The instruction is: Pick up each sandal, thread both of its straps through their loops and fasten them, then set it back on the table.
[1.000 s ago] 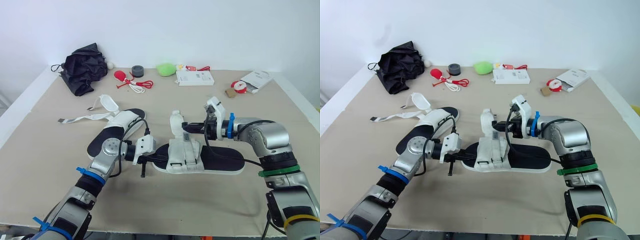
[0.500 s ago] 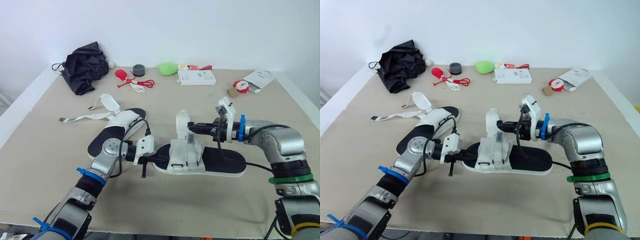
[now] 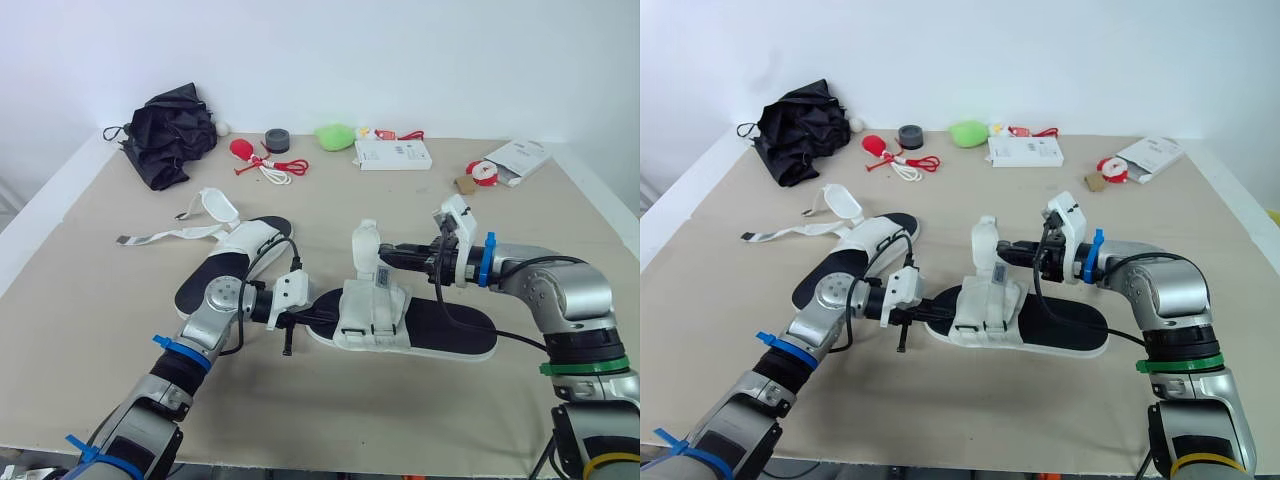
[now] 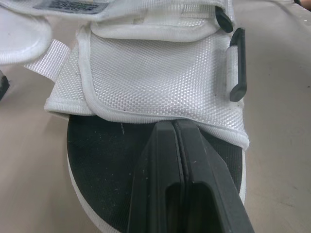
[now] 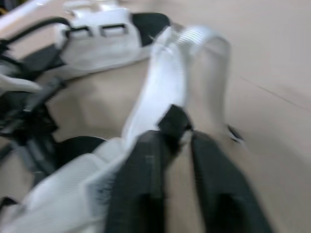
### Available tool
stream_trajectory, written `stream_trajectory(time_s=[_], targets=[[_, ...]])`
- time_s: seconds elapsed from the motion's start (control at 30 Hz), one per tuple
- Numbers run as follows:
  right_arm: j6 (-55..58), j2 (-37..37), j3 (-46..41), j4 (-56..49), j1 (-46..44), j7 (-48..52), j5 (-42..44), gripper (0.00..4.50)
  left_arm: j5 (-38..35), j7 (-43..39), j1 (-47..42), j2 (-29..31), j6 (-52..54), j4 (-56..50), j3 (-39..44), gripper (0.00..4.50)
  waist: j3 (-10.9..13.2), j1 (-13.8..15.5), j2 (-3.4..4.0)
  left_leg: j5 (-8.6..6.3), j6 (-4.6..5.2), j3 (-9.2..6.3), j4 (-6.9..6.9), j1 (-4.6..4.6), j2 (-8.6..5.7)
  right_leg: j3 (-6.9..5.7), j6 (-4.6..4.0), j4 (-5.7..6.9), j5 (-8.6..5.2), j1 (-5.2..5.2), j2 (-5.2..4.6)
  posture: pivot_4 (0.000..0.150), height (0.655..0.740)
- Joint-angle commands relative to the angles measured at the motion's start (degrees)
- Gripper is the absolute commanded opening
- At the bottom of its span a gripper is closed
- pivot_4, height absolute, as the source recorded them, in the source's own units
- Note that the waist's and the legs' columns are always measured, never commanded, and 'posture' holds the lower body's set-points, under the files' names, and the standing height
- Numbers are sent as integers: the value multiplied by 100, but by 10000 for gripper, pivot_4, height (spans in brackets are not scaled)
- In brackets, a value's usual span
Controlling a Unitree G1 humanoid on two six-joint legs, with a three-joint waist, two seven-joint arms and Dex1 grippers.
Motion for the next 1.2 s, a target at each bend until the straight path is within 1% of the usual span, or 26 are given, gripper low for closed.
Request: stream_trajectory(time_s=[0.03, 0.07, 0.23, 0.47, 0.6, 1.03, 1.07, 1.1, 1.13, 1.17, 1.2], targets=[[85, -71, 82, -217, -65, 12, -40, 29414, 557, -17, 457, 193, 459, 525, -458, 0, 0, 0, 0, 0, 0, 0, 0, 0, 1, 0, -1, 0, 0, 0, 3, 1500, 7400], [123, -71, 27, -177, -106, 22, 0, 33545, 556, -15, 460, 193, 467, 521, -459, 0, 0, 0, 1, 0, 0, -1, 0, 0, 1, -1, -3, 0, 1, 0, 5, 1500, 7400], [249, -110, -412, -62, -276, 112, 316, 33545, 555, -2, 469, 187, 485, 516, -461, 0, -1, 0, 2, 0, 0, -1, 0, 0, 2, -1, -4, 0, 2, 0, 5, 1500, 7400], [262, -132, -630, -288, -187, 183, 568, 33545, 556, -6, 462, 160, 472, 543, -475, 0, -3, 0, 5, 0, 0, -2, 0, 1, 2, -3, -5, 0, 2, 2, 7, 1500, 7400], [279, -193, -435, -388, -71, 175, 507, 33545, 561, -8, 431, 138, 454, 587, -480, 0, -4, 0, 5, 0, 0, -2, 0, 1, 2, -3, -5, 0, 2, 3, 7, 1500, 7400], [190, -103, -317, -253, -176, 196, 449, 33545, 557, 29, 464, 136, 470, 559, -472, 0, -4, 0, 6, 0, 0, -1, 1, 1, 0, -2, -5, 0, 3, 3, 8, 1500, 7400], [190, -100, -302, -250, -183, 207, 451, 29706, 555, 33, 472, 138, 475, 548, -472, 0, -4, 0, 7, 0, 0, -1, 1, 1, 0, -2, -5, 0, 3, 3, 8, 1500, 7400], [185, -94, -284, -252, -186, 220, 455, 27365, 553, 38, 480, 139, 479, 537, -472, 0, -4, 0, 7, 0, 0, -1, 2, 1, 0, -2, -5, 0, 3, 3, 9, 1500, 7400], [182, -92, -274, -257, -185, 228, 460, 21612, 552, 42, 485, 140, 482, 528, -472, 0, -4, 0, 7, 0, 0, -1, 2, 1, 0, -2, -5, 0, 4, 3, 9, 1500, 7400], [174, -85, -255, -257, -183, 231, 453, 18922, 551, 46, 490, 140, 485, 520, -472, 0, -4, 0, 7, 0, 0, -1, 3, 1, 0, -2, -5, 0, 4, 3, 9, 1500, 7400], [161, -75, -240, -252, -182, 231, 445, 18922, 550, 50, 493, 139, 487, 515, -472, 0, -4, 0, 7, 0, 0, -1, 3, 1, 0, -2, -5, 0, 4, 3, 9, 1500, 7400]])
